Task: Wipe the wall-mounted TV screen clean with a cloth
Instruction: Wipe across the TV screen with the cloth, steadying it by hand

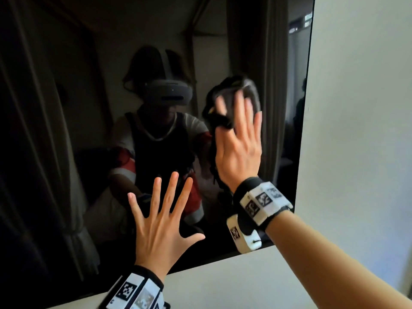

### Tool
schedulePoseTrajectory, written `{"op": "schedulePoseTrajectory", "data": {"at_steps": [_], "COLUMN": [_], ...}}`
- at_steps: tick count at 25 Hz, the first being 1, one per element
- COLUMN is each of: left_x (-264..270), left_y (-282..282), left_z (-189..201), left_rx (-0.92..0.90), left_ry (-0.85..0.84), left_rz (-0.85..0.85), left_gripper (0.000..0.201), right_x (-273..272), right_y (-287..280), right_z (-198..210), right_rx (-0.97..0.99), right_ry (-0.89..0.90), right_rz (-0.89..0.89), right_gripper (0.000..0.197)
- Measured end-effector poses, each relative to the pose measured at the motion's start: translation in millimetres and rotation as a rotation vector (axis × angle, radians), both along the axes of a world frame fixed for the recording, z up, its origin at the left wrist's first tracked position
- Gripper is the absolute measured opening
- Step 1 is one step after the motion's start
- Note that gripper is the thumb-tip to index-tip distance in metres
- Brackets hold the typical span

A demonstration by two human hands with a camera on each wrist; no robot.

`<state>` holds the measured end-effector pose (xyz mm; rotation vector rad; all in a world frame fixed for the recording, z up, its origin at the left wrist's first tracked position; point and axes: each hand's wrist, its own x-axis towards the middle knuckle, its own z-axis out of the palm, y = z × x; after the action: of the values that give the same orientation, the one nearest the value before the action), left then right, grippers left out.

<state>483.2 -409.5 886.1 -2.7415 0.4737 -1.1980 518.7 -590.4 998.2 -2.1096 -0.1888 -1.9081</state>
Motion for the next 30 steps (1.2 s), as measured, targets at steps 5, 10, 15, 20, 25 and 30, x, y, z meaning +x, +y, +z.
{"op": "schedulePoseTrajectory", "data": {"at_steps": [5, 10, 15, 20, 25, 30], "left_x": [-2, -4, -2, -3, -4, -3], "left_y": [36, 65, 65, 67, 66, 68], "left_z": [-6, -2, -2, -2, -2, -2], "left_rx": [-0.055, -0.087, -0.099, -0.12, -0.15, -0.138], "left_ry": [-0.015, -0.005, -0.018, -0.047, -0.049, -0.043], "left_rz": [0.015, 0.056, 0.035, 0.009, -0.017, -0.006], "left_gripper": [0.123, 0.124, 0.128, 0.133, 0.135, 0.133], "right_x": [3, 0, 0, 0, -3, -4], "right_y": [-8, 42, 50, 59, 89, 72], "right_z": [26, -2, 18, 15, 12, 33], "right_rx": [0.171, -0.129, 0.14, -0.099, -0.152, 0.19], "right_ry": [0.006, -0.029, 0.008, -0.034, -0.004, 0.006], "right_rz": [-0.017, 0.036, 0.0, 0.025, 0.008, -0.033], "right_gripper": [0.049, 0.047, 0.053, 0.055, 0.057, 0.061]}}
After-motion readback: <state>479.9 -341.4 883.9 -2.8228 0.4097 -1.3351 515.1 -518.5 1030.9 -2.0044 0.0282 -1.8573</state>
